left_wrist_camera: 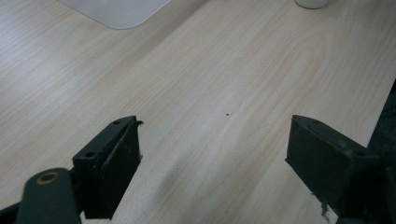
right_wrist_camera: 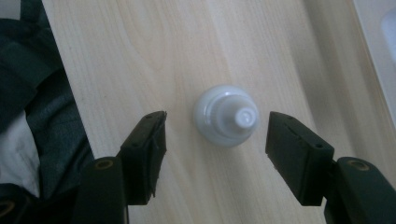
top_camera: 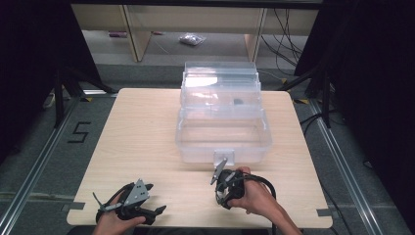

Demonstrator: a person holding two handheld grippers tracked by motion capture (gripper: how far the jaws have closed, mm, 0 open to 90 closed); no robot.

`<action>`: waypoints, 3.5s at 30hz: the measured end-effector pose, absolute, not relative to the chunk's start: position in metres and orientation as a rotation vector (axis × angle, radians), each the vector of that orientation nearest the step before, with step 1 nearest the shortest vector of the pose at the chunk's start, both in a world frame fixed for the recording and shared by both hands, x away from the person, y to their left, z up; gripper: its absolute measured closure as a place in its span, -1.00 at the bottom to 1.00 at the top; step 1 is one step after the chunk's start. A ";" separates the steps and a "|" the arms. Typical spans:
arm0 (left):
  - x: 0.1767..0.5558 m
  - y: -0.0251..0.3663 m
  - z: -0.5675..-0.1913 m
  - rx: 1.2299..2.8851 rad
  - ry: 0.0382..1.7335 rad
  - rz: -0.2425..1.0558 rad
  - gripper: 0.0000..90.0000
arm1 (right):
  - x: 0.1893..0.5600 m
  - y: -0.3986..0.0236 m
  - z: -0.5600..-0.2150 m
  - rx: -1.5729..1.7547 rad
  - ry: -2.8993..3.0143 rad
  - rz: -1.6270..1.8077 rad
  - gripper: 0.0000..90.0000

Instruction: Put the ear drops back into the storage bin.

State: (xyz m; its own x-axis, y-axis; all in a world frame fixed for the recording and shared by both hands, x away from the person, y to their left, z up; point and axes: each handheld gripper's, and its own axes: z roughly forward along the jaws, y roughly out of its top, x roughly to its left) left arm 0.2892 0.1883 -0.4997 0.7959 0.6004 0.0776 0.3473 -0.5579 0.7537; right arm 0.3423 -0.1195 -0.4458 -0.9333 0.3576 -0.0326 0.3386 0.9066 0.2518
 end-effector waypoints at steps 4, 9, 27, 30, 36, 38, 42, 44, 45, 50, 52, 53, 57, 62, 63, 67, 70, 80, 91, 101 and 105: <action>0.289 0.188 -0.500 2.211 0.695 0.422 -0.62 | 0.343 -0.117 -0.447 0.546 2.997 0.354 -0.05; 0.289 0.188 -0.500 2.212 0.694 0.423 -0.62 | 0.349 -0.114 -0.450 0.487 2.993 0.324 0.02; 0.289 0.188 -0.500 2.211 0.695 0.422 -0.62 | 0.355 -0.106 -0.456 0.470 3.015 0.276 0.29; 0.289 0.189 -0.499 2.211 0.695 0.421 -0.62 | 0.358 -0.107 -0.457 0.442 3.024 0.285 0.33; 0.289 0.188 -0.500 2.210 0.697 0.422 -0.62 | 0.354 -0.105 -0.453 0.483 3.017 0.263 0.33; 0.289 0.188 -0.500 2.211 0.696 0.422 -0.62 | 0.355 -0.106 -0.449 0.468 3.007 0.279 0.33; 0.289 0.188 -0.499 2.211 0.696 0.423 -0.62 | 0.358 -0.109 -0.443 0.439 2.998 0.297 0.33; 0.289 0.188 -0.500 2.201 0.701 0.419 -0.62 | 0.358 -0.112 -0.438 0.483 2.991 0.290 0.33; 0.289 0.188 -0.500 2.201 0.701 0.420 -0.62 | 0.358 -0.113 -0.436 0.496 2.986 0.291 0.33; 0.289 0.188 -0.500 2.197 0.703 0.419 -0.62 | 0.364 -0.120 -0.426 0.505 2.986 0.302 0.33; 0.289 0.188 -0.500 2.200 0.701 0.420 -0.62 | 0.366 -0.123 -0.423 0.515 2.986 0.307 0.33; 0.289 0.188 -0.500 2.200 0.701 0.420 -0.62 | 0.366 -0.123 -0.423 0.515 2.986 0.307 0.33; 0.289 0.188 -0.500 2.200 0.701 0.421 -0.62 | 0.369 -0.128 -0.415 0.544 2.985 0.329 0.33; 0.289 0.188 -0.500 2.198 0.702 0.421 -0.62 | 0.375 -0.138 -0.404 0.559 2.997 0.358 0.33; 0.289 0.188 -0.500 2.198 0.702 0.421 -0.62 | 0.375 -0.139 -0.401 0.571 2.994 0.349 0.33; 0.289 0.188 -0.500 2.198 0.702 0.421 -0.62 | 0.379 -0.145 -0.393 0.601 2.993 0.338 0.33; 0.289 0.188 -0.500 2.201 0.698 0.413 -0.62 | 0.381 -0.149 -0.389 0.610 2.988 0.342 0.33; 0.289 0.188 -0.500 2.208 0.699 0.423 -0.62 | 0.393 -0.165 -0.366 0.667 2.958 0.321 0.33; 0.289 0.188 -0.499 2.212 0.697 0.424 -0.62 | 0.411 -0.179 -0.342 0.730 2.947 0.314 0.33; 0.289 0.188 -0.499 2.209 0.702 0.423 -0.62 | 0.431 -0.188 -0.327 0.773 2.931 0.306 0.34; 0.289 0.188 -0.499 2.208 0.702 0.423 -0.62 | 0.442 -0.191 -0.325 0.740 2.903 0.323 0.34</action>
